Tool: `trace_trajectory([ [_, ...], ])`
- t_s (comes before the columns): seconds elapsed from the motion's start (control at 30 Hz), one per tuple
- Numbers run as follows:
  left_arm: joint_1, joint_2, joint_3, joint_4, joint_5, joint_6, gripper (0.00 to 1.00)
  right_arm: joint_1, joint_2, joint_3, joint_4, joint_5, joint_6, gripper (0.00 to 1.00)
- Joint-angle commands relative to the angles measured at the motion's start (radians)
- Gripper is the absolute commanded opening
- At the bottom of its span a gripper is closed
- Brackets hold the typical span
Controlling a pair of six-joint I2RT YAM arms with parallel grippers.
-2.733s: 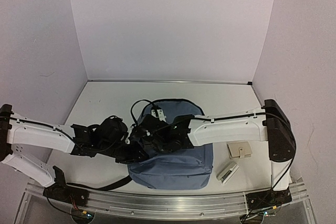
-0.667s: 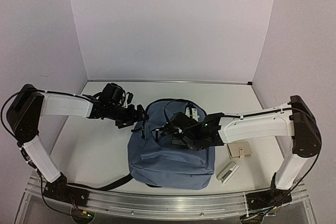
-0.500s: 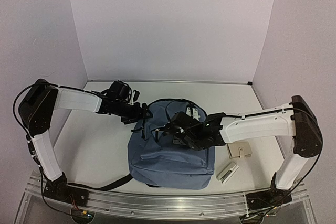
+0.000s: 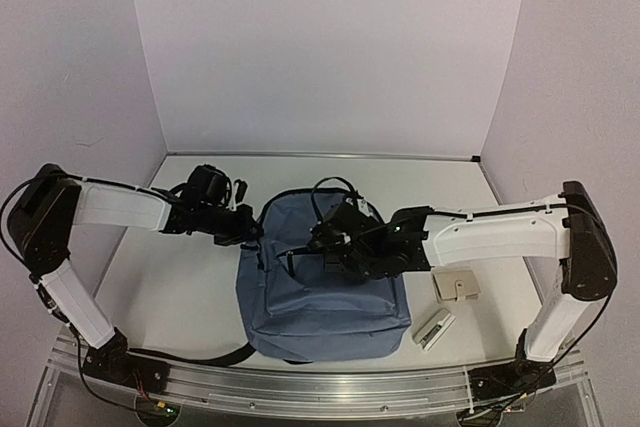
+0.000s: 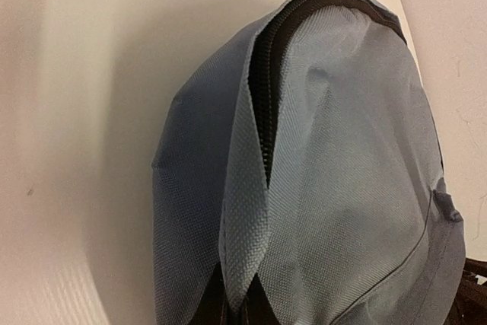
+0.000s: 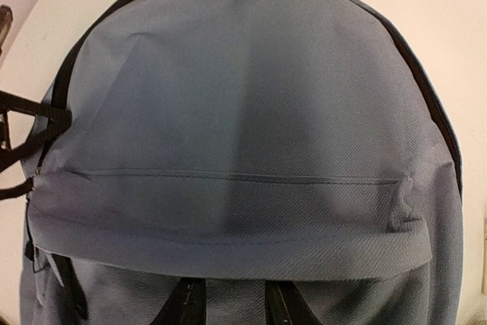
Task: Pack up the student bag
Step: Unzip the student bag at the center of the board.
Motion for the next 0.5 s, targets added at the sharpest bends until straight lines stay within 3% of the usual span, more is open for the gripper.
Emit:
trace_trajectory([
  [0.0,-0.007,-0.184,-0.168,0.135,-0.002,-0.176,0.0,0.056,-0.017,0.121,-0.012,-0.042,-0.088,0.33],
  [0.2,-0.026,-0.283,-0.302,0.173,0.006,-0.267,0.0,0.127,0.026,0.204,-0.001,-0.149,-0.144,0.41],
  [0.47,-0.027,-0.34,-0.299,0.118,-0.006,-0.252,0.0,0.15,0.098,0.225,0.003,-0.298,-0.118,0.37],
])
